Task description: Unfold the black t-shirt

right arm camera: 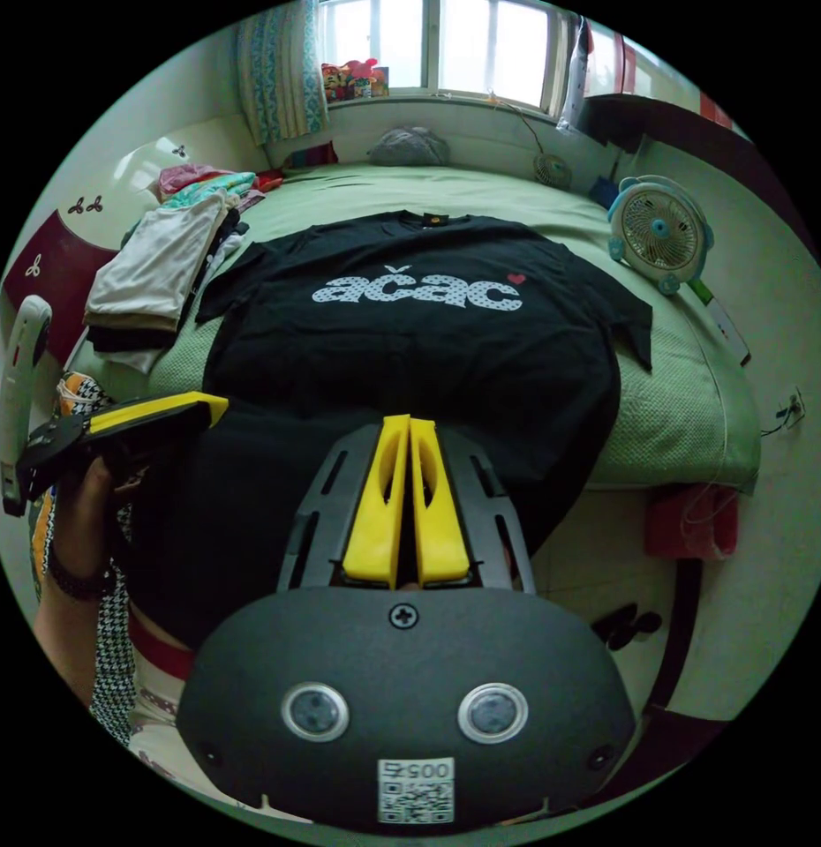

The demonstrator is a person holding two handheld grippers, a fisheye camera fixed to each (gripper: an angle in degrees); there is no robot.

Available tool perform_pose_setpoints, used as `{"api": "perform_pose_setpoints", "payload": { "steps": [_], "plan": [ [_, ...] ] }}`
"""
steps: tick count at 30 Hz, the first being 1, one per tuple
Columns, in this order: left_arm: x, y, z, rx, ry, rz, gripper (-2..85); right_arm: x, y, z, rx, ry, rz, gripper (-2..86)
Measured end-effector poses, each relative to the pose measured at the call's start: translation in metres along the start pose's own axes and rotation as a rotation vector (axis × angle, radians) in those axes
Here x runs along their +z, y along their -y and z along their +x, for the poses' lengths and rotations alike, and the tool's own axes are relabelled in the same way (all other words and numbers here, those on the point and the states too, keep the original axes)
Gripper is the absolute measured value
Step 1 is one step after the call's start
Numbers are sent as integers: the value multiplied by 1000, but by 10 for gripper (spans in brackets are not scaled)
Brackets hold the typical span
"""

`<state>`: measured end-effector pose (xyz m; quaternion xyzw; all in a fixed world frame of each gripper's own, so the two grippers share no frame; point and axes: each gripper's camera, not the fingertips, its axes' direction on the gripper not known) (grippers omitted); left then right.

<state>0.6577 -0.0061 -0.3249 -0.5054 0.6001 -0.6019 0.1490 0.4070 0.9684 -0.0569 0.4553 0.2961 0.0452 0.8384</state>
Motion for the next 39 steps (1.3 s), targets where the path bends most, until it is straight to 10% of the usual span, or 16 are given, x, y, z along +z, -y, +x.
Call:
{"api": "perform_pose_setpoints", "payload": {
  "steps": [39],
  "plan": [
    [-4,8,3,1,1,-2,-7,4,17,5,2,3,-1,-10]
  ]
}}
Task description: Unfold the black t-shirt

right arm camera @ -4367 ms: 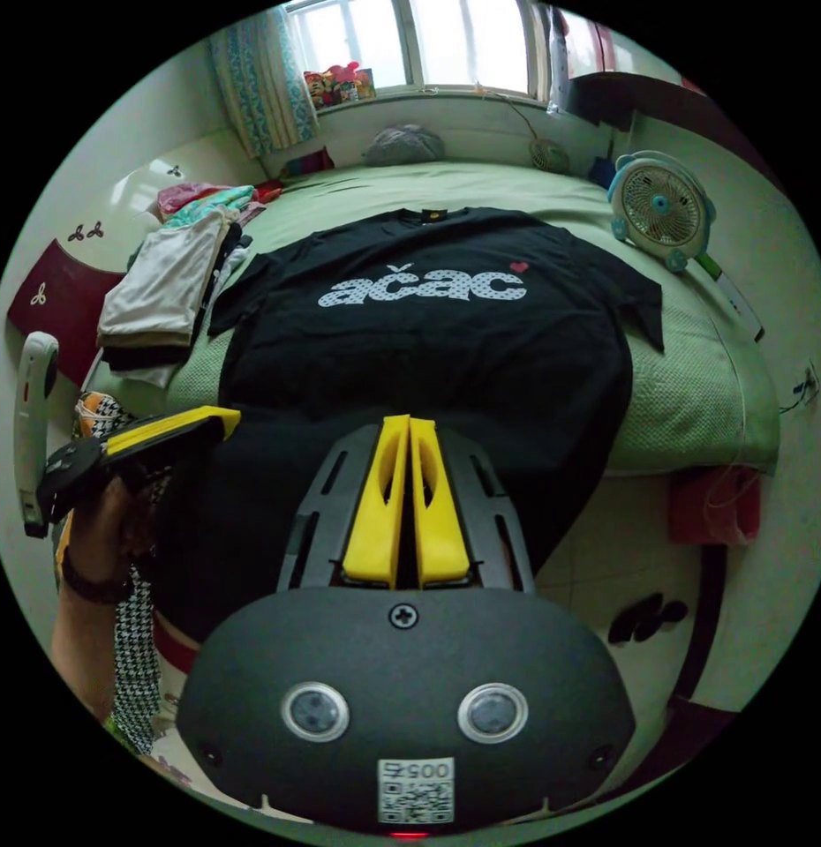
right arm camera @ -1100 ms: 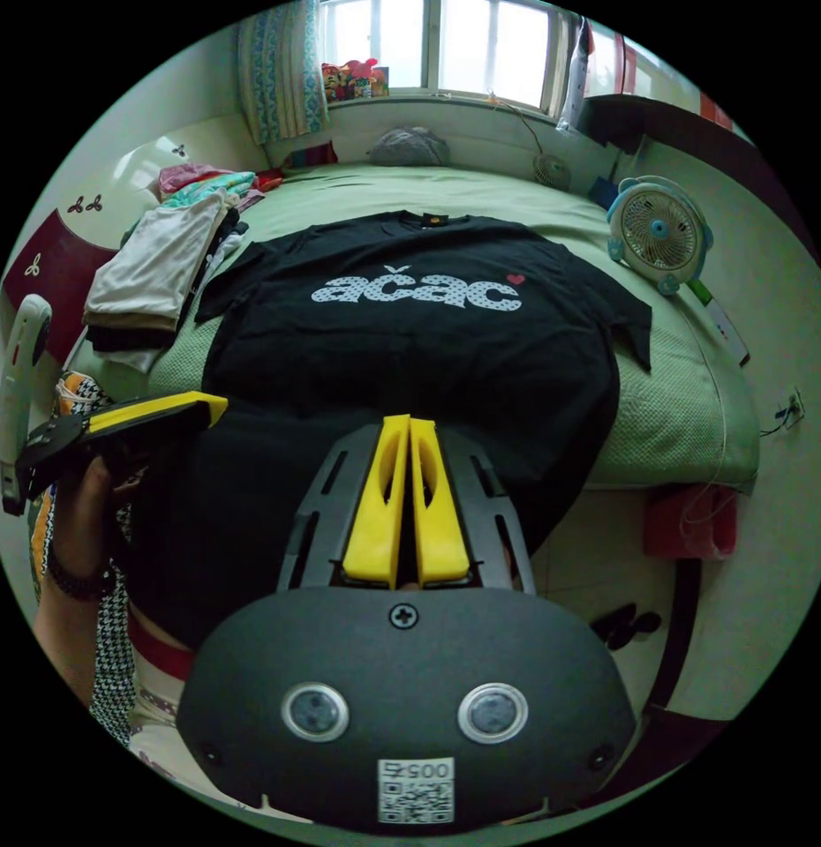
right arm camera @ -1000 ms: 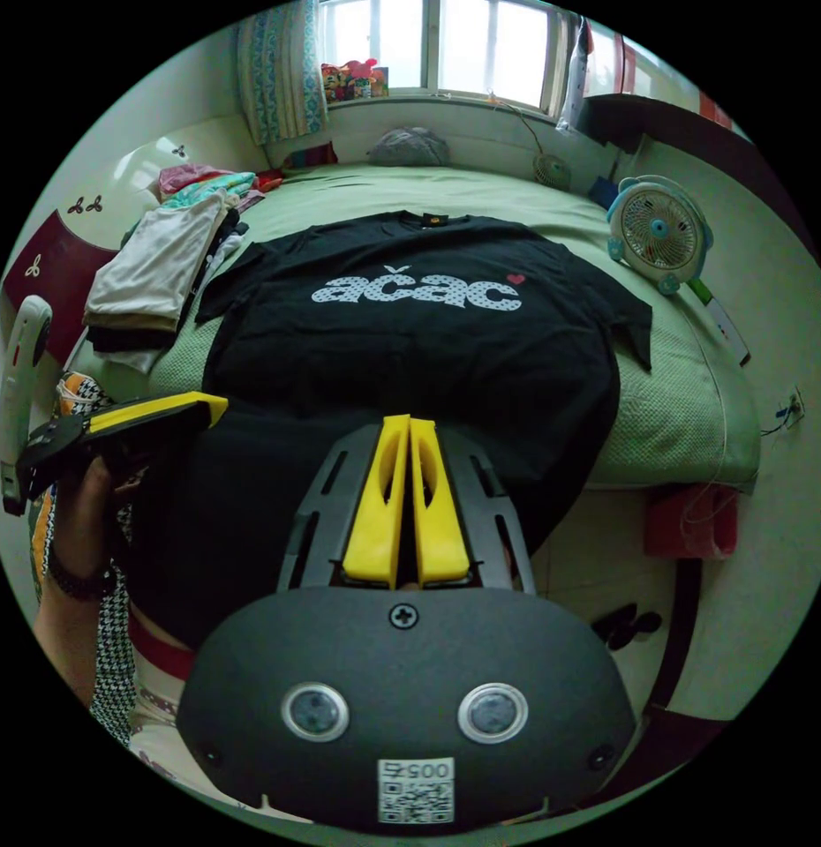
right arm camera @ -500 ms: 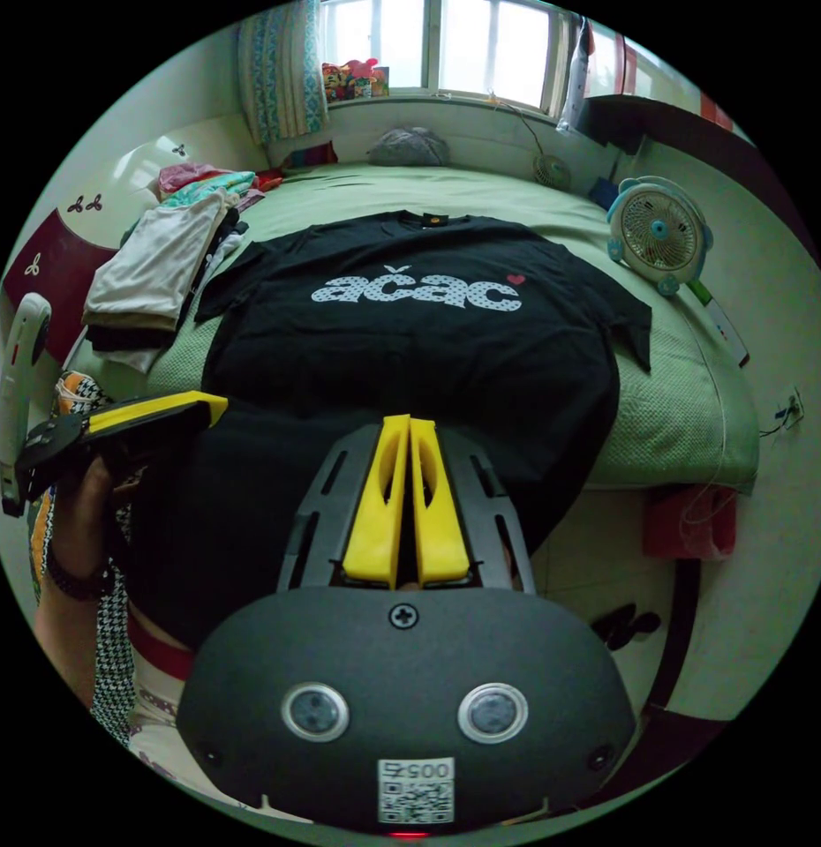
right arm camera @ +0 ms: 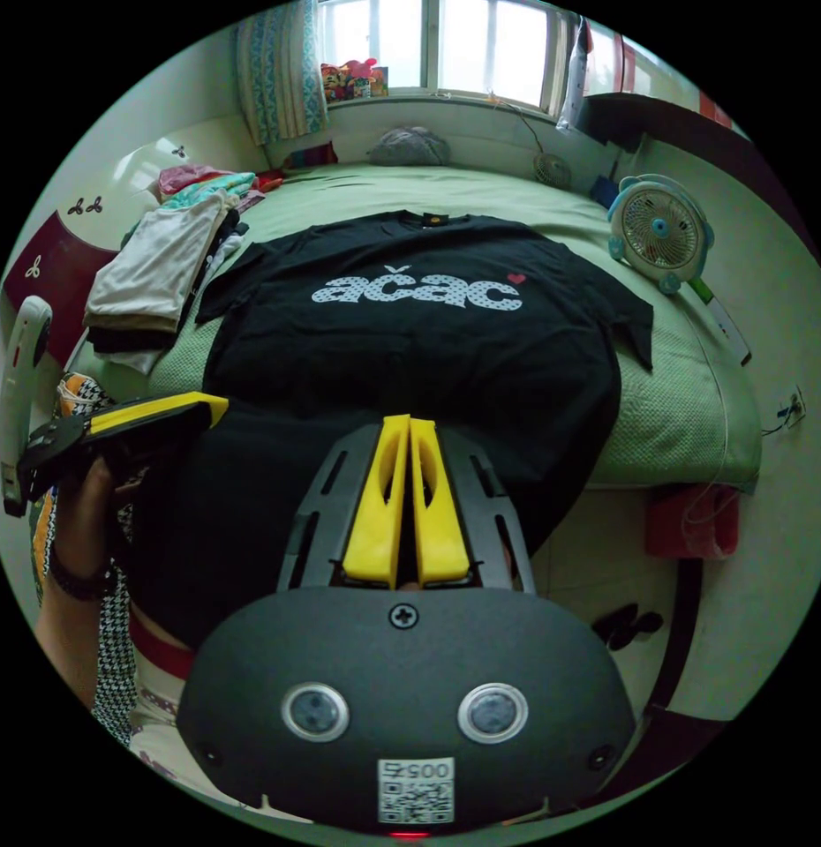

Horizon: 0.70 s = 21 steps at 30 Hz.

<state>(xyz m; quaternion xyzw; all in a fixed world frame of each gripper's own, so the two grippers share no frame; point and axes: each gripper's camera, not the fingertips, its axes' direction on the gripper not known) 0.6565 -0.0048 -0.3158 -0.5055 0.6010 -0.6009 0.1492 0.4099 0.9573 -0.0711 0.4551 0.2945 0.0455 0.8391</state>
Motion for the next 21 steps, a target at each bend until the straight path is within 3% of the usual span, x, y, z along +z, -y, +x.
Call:
{"api": "perform_pose_setpoints", "payload": {
  "steps": [21],
  "plan": [
    [-12,16,-20,7,22,-11,-7,13,31,-15,0,4,-3,-10]
  ]
}}
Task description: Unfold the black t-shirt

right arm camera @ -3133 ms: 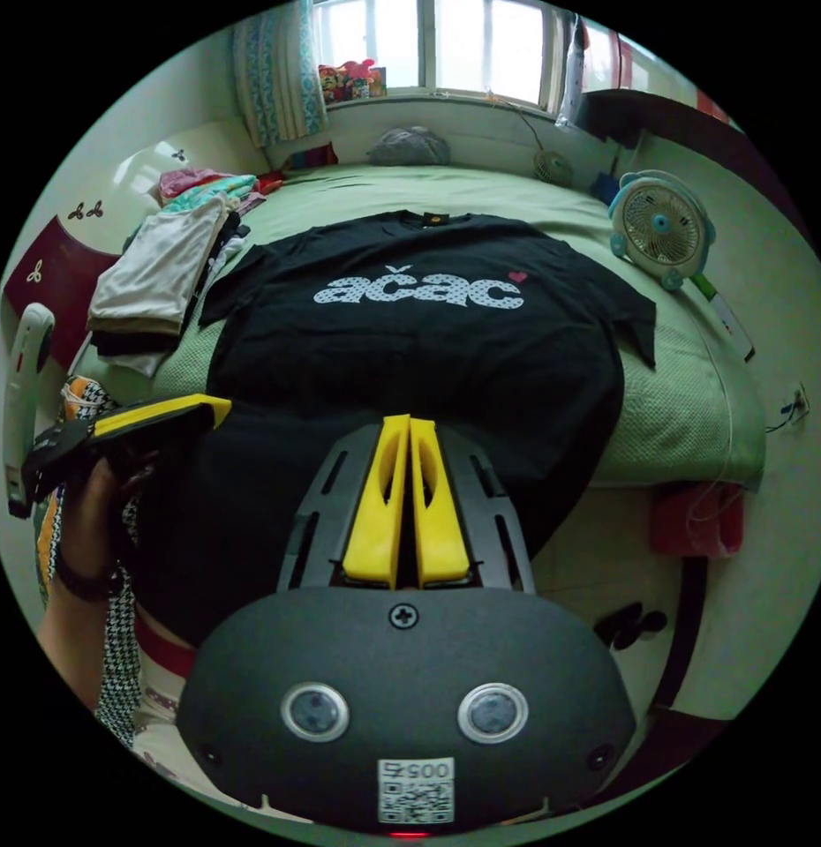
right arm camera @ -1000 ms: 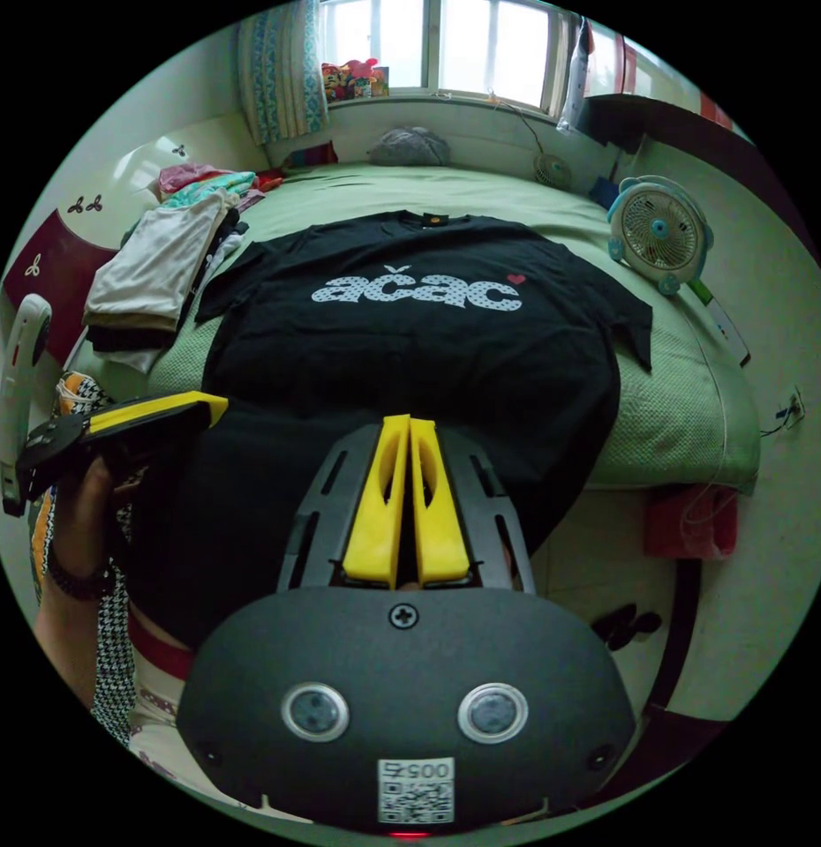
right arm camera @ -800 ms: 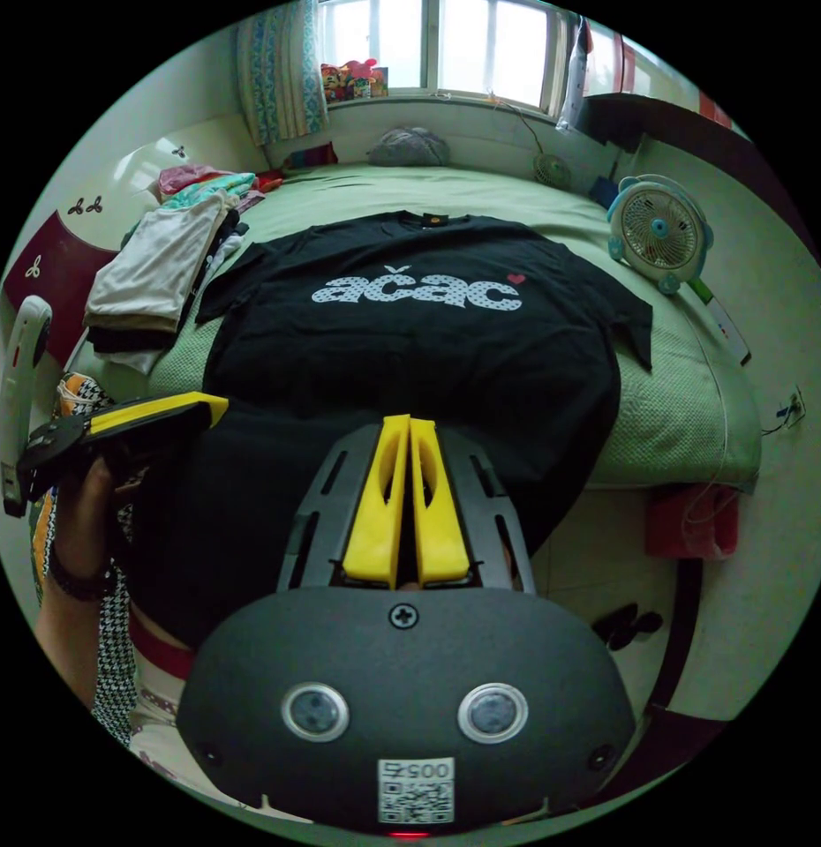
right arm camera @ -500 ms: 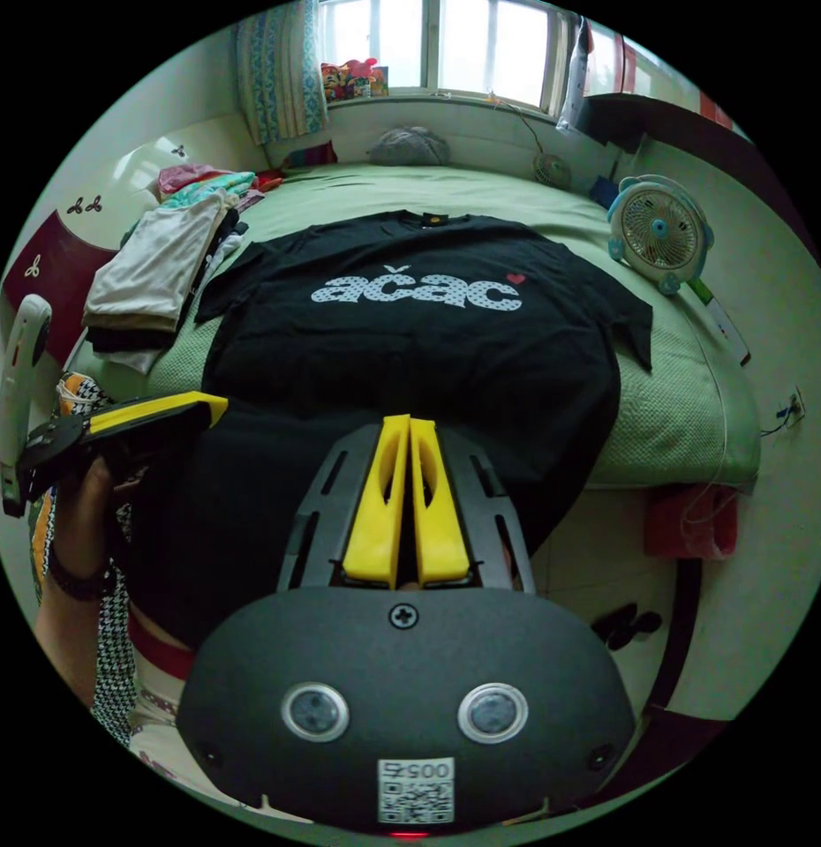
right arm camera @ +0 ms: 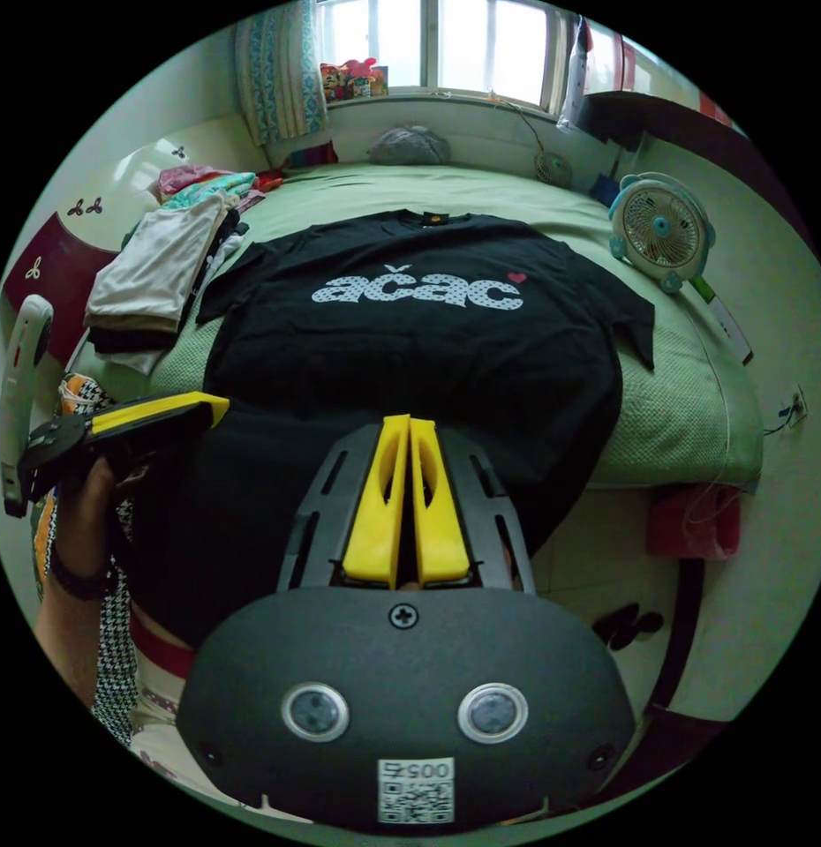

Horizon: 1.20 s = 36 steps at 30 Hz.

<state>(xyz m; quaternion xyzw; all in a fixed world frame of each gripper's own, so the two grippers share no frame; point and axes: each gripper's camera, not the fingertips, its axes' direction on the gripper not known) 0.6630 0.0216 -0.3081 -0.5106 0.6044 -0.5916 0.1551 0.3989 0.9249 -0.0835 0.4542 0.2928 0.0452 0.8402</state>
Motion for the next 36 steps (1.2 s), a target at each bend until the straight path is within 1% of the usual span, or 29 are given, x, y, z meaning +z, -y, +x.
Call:
{"api": "perform_pose_setpoints", "payload": {
  "steps": [17,22,26,28,31,36],
  "plan": [
    [-19,20,-47,-15,-24,-1,-7,19,39,-27,-5,-12,4,-10],
    [-25,30,-70,-26,-78,-18,-6,26,54,-35,5,7,4,-10],
    [-31,40,-95,-74,-139,-25,-4,31,65,-42,5,5,3,-10],
    [-36,43,-104,-81,-129,-8,-4,34,72,-49,-18,-5,11,-10],
    [-47,49,-117,-63,-62,36,-3,39,81,-60,-86,-39,18,-10],
    [-65,57,-156,-80,124,131,-3,48,102,-77,-116,-63,-4,-10]
  ]
}}
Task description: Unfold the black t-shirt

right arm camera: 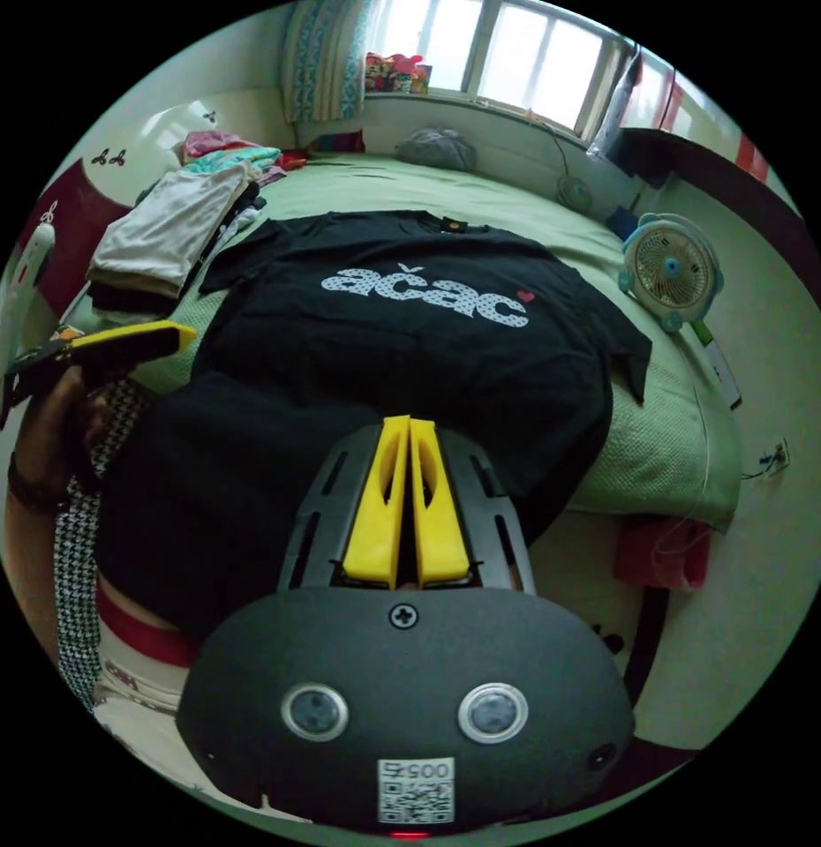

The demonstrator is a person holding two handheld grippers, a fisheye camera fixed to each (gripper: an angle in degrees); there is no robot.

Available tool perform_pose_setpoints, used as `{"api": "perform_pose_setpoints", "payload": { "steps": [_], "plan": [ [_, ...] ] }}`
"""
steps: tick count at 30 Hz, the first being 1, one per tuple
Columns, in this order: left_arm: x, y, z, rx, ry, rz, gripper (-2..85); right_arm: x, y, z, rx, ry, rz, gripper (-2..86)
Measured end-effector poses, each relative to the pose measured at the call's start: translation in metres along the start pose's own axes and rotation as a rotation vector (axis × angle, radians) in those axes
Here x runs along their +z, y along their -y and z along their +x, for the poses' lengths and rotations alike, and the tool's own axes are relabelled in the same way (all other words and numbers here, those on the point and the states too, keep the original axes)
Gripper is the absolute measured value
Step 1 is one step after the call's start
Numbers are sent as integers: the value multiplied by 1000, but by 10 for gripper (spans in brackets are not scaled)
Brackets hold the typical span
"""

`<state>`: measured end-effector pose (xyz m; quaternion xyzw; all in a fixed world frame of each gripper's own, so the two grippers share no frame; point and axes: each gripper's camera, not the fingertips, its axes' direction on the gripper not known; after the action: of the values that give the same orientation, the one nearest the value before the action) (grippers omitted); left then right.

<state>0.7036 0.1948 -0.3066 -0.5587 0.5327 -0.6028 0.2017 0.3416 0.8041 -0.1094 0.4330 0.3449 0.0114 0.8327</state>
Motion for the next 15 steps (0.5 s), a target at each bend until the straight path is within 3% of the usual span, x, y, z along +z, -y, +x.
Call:
{"api": "perform_pose_setpoints", "payload": {
  "steps": [7,15],
  "plan": [
    [11,18,-75,-112,-98,-26,-5,3,50,-20,-17,153,32,-9],
    [23,55,-151,-180,-163,-24,1,27,138,-70,-137,125,57,44]
  ]
}}
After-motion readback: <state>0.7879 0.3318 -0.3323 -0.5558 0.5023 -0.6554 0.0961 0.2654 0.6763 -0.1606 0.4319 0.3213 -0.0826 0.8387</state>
